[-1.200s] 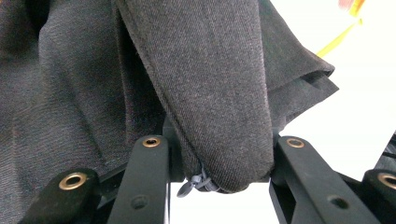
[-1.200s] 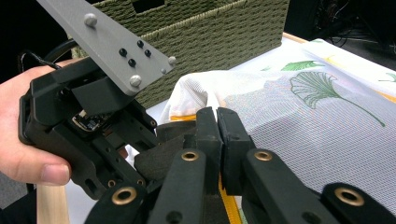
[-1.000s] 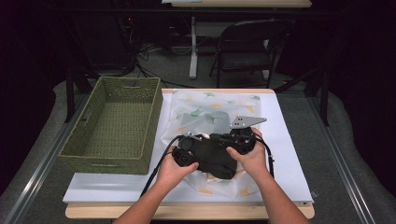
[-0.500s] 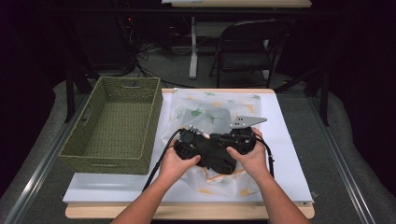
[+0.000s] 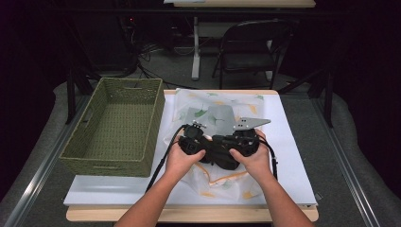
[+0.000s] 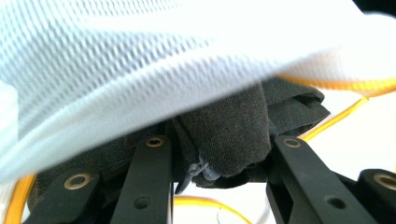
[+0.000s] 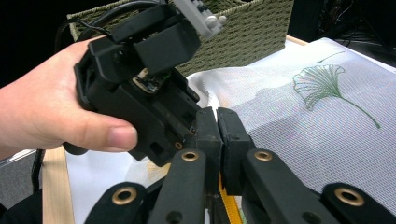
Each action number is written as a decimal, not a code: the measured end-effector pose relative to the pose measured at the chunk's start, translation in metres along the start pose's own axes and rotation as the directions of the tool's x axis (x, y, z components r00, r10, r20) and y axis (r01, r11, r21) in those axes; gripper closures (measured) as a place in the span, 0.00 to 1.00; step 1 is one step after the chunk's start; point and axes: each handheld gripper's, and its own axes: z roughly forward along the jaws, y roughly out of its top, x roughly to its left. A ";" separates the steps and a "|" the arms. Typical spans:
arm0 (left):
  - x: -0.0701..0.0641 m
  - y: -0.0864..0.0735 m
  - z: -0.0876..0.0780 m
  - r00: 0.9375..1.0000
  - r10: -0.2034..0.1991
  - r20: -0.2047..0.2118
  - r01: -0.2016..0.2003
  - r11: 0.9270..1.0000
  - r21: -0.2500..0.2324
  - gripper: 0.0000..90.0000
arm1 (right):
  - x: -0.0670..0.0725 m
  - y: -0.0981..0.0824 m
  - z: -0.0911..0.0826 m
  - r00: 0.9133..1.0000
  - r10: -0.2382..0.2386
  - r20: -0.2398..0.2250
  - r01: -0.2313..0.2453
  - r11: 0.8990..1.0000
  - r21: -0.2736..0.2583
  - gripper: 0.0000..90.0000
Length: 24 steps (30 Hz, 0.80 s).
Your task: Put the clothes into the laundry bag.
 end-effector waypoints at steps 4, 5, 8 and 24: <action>0.001 0.004 0.002 1.000 0.002 -0.011 -0.002 1.000 -0.002 0.77 | 0.000 0.000 -0.001 1.000 -0.001 0.001 0.001 1.000 -0.002 0.98; 0.001 0.004 0.003 1.000 0.002 -0.013 -0.003 1.000 -0.005 0.77 | 0.000 0.000 -0.001 1.000 -0.001 0.001 0.001 1.000 -0.002 0.98; 0.002 0.005 0.005 1.000 -0.014 -0.013 0.014 1.000 -0.019 0.77 | 0.000 0.000 -0.001 1.000 -0.001 0.001 0.001 1.000 -0.002 0.98; -0.001 -0.003 -0.005 0.999 -0.015 -0.032 0.013 0.998 -0.053 0.56 | -0.003 0.000 -0.003 1.000 0.006 0.014 -0.006 1.000 -0.011 0.98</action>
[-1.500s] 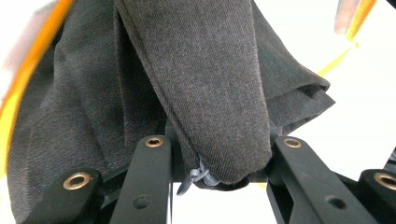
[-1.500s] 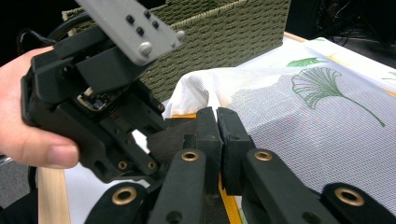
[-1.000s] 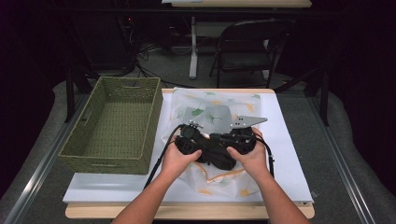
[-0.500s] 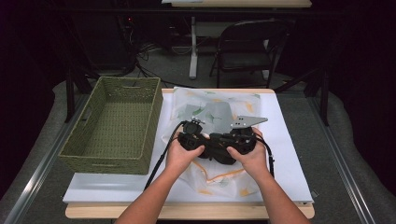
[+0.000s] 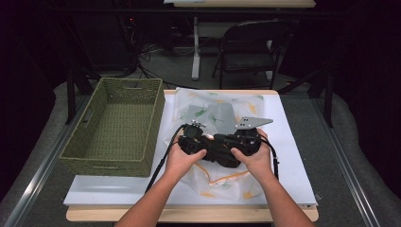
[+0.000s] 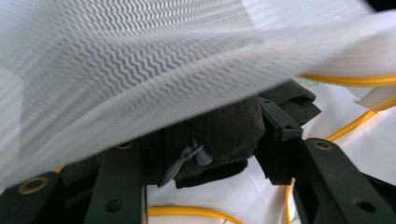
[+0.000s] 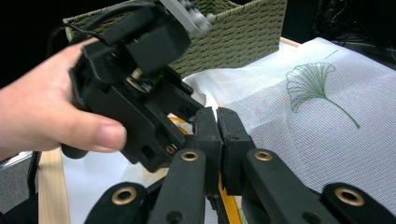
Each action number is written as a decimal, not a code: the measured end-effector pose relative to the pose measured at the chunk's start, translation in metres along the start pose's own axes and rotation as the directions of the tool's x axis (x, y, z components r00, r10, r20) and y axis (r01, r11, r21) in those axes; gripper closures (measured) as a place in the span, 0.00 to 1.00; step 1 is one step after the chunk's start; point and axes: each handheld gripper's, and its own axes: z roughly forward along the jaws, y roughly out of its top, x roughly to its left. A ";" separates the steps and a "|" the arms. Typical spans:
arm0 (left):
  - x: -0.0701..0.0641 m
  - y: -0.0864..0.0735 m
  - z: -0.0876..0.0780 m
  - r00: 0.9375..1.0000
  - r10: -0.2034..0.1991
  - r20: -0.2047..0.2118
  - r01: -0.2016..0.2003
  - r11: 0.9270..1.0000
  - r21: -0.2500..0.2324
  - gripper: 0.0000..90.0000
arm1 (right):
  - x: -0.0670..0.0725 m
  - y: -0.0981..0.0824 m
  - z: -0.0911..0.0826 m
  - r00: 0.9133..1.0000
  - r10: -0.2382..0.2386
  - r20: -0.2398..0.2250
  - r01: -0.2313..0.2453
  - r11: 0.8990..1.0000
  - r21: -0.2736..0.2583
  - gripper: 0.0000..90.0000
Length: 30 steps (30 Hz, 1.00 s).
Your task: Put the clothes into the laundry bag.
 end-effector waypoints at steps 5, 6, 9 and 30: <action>-0.002 -0.004 -0.010 1.000 -0.001 0.011 0.001 1.000 -0.022 0.50 | 0.000 0.000 0.000 1.000 0.000 0.000 0.000 1.000 0.002 0.98; -0.002 -0.005 -0.011 1.000 0.006 0.007 -0.006 1.000 -0.019 0.50 | -0.001 0.000 0.000 1.000 0.001 0.001 -0.001 1.000 0.002 0.98; -0.003 -0.010 -0.013 1.000 0.020 0.005 -0.020 1.000 -0.013 0.49 | -0.001 -0.001 0.000 1.000 0.001 0.001 -0.001 1.000 0.002 0.98; -0.001 -0.034 0.000 1.000 0.009 0.020 -0.008 0.999 -0.031 0.51 | -0.001 -0.001 -0.001 1.000 0.006 0.001 -0.006 1.000 0.002 0.98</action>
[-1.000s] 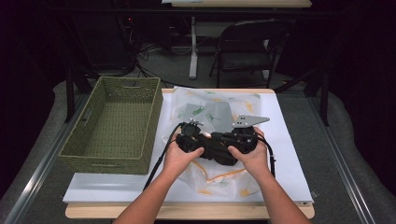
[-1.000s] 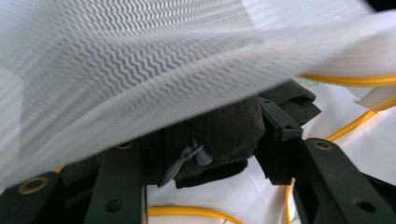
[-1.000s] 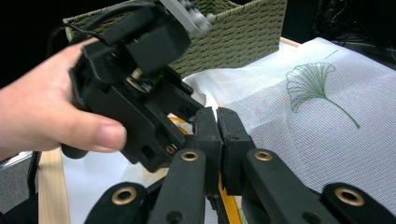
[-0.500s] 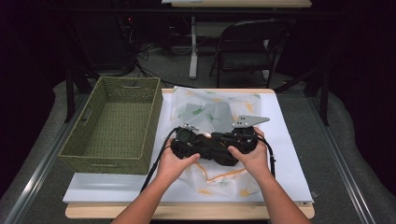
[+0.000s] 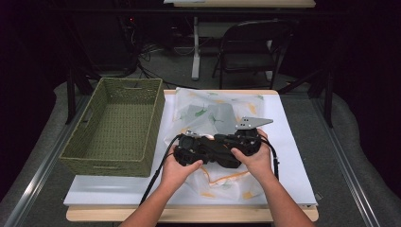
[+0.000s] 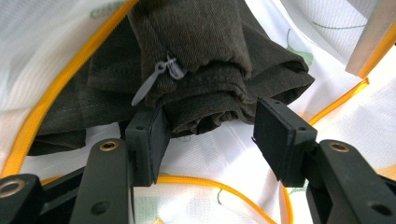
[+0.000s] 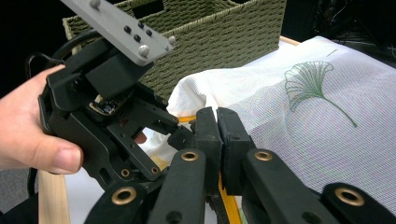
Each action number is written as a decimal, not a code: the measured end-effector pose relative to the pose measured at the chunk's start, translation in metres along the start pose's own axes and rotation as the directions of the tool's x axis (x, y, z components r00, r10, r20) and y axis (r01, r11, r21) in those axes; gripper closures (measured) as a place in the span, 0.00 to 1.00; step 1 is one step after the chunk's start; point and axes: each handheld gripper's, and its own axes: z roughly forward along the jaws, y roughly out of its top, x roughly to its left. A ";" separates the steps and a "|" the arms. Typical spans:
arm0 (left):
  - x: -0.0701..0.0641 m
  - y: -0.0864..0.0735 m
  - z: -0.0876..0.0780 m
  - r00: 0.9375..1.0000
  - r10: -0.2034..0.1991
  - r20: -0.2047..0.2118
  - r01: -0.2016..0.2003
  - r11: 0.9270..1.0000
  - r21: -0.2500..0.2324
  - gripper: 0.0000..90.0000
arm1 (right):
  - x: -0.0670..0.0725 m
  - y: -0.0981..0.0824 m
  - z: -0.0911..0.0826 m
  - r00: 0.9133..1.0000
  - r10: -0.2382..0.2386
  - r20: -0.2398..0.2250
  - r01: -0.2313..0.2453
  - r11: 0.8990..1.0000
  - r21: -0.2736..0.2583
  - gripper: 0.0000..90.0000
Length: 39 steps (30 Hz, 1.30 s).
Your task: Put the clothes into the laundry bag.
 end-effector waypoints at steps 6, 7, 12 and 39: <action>0.000 -0.008 0.003 1.000 -0.004 0.005 0.004 1.000 0.027 0.52 | 0.000 0.000 0.000 1.000 -0.002 0.000 0.002 1.000 0.000 0.98; 0.000 -0.010 0.002 1.000 -0.004 0.009 0.003 1.000 0.026 0.52 | 0.000 0.000 0.000 1.000 -0.002 0.000 0.002 1.000 0.000 0.98; -0.003 -0.015 0.001 1.000 -0.003 0.009 0.003 1.000 0.019 0.52 | 0.000 0.000 0.001 1.000 -0.004 0.000 0.004 1.000 -0.001 0.98; -0.005 -0.004 0.023 0.999 0.024 -0.021 -0.024 1.000 0.003 0.82 | 0.001 -0.001 0.000 1.000 -0.002 0.001 0.002 1.000 0.004 0.98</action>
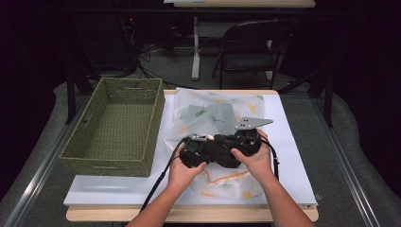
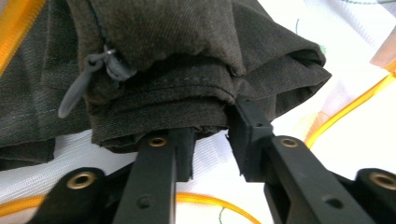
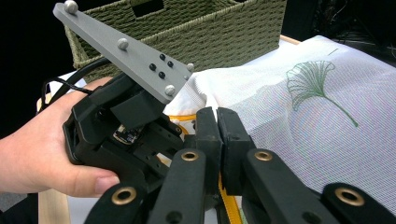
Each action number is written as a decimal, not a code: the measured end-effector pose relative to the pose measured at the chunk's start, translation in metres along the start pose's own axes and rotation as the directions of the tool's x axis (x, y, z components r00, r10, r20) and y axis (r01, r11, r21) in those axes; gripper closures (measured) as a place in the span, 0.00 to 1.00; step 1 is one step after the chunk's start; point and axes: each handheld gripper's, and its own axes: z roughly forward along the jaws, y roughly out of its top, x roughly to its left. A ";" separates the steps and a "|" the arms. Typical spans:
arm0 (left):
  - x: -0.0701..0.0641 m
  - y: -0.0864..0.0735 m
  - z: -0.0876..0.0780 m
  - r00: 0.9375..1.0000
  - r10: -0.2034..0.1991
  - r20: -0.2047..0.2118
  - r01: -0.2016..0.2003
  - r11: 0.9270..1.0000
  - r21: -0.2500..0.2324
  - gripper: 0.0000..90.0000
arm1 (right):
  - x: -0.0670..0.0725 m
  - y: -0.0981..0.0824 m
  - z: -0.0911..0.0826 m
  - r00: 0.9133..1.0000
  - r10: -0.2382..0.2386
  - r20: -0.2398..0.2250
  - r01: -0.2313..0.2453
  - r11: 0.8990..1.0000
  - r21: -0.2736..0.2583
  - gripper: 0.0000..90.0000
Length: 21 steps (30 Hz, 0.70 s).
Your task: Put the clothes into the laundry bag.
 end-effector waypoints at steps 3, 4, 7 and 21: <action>0.000 0.000 0.000 1.000 -0.019 0.007 0.019 1.000 -0.004 0.84 | 0.000 0.000 0.000 1.000 -0.001 0.000 0.001 1.000 0.003 0.98; 0.000 0.000 0.000 1.000 -0.018 0.008 0.018 1.000 -0.004 0.85 | 0.000 0.000 0.000 1.000 -0.001 0.000 0.001 1.000 0.003 0.98; 0.000 0.000 0.000 1.000 -0.019 0.010 0.019 1.000 -0.003 0.86 | 0.000 0.000 0.000 1.000 -0.001 -0.001 0.001 1.000 0.002 0.98; 0.002 0.003 -0.001 0.999 -0.027 0.023 0.027 1.000 0.000 0.89 | 0.000 0.000 0.000 1.000 0.000 -0.001 0.000 1.000 0.002 0.98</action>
